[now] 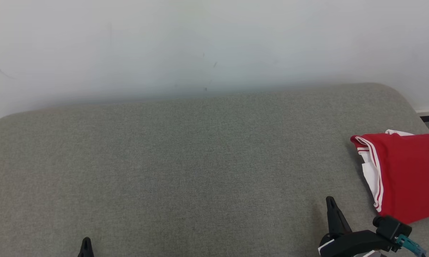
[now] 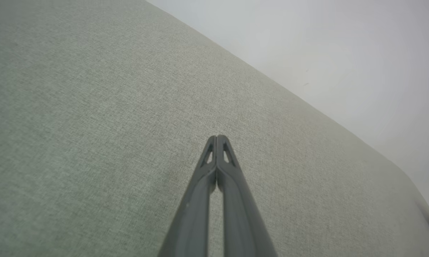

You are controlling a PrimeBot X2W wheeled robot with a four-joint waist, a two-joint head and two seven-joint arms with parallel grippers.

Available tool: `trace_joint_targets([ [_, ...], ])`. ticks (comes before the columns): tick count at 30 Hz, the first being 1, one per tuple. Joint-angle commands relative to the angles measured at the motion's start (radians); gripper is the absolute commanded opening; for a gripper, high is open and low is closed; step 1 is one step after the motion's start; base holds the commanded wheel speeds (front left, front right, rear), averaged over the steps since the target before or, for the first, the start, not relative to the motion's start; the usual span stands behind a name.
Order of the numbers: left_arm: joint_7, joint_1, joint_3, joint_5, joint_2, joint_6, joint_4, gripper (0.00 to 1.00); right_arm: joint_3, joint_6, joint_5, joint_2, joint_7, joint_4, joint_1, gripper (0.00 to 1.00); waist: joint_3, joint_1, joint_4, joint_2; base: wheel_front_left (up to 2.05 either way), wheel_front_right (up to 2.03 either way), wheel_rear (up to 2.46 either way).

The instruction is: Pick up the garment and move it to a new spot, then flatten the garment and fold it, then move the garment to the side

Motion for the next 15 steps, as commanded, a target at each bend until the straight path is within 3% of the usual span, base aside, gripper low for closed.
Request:
trace_joint_targets([
  [1, 0.007, -0.025, 0.005, -0.041, 0.004, -0.006, -0.017, 0.00, -0.005, -0.001, 0.037, 0.001, 0.007, -0.020, -0.015, 0.00, 0.000, 0.0000, 0.001, 0.0000, 0.00, 0.00, 0.00],
  [15, 0.056, -0.053, 0.013, -0.246, 0.005, -0.025, -0.025, 0.00, -0.024, -0.001, 0.237, 0.001, 0.057, -0.052, -0.013, 0.00, 0.003, 0.0000, 0.007, 0.0000, 0.00, 0.00, 0.00],
])
